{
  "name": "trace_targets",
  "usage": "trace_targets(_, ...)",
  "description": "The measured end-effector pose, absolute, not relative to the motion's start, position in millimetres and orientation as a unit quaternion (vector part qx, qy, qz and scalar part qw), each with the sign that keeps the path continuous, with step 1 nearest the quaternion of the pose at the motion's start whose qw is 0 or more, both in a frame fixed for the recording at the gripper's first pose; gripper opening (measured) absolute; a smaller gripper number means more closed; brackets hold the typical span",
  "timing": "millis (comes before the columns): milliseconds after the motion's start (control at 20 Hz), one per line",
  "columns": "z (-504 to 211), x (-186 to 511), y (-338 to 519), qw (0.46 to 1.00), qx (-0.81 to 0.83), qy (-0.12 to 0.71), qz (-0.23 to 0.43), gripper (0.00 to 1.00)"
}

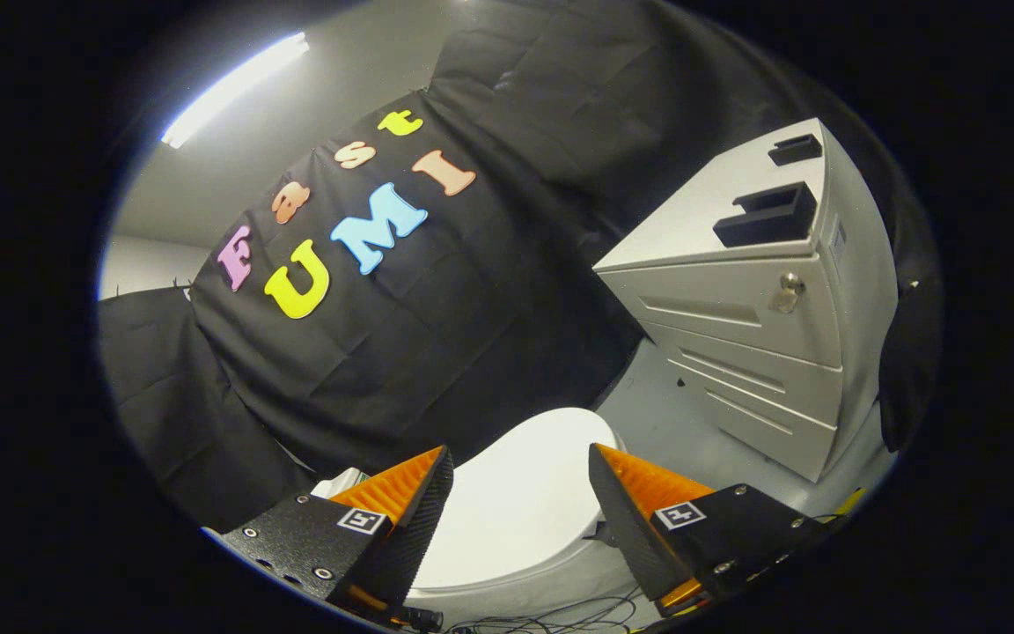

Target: Open the toilet lid.

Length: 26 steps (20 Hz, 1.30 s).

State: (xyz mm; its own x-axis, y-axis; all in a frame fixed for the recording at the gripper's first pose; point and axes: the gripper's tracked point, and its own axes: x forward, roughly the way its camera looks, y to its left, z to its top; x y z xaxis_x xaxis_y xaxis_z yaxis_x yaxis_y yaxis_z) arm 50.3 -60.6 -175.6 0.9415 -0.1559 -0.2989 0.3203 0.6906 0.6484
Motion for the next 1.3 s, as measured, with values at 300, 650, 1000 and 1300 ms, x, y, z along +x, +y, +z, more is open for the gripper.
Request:
trace_targets(300,-229,50,-56,0.883,0.422,0.146,-0.146,0.95)
trace_targets(650,-266,43,-59,0.851,0.466,0.167,-0.175,0.94)
trace_targets(1000,-311,38,-49,0.805,0.529,0.188,-0.190,0.94)
trace_targets(1300,-331,37,-39,0.767,0.583,0.192,-0.184,0.75)
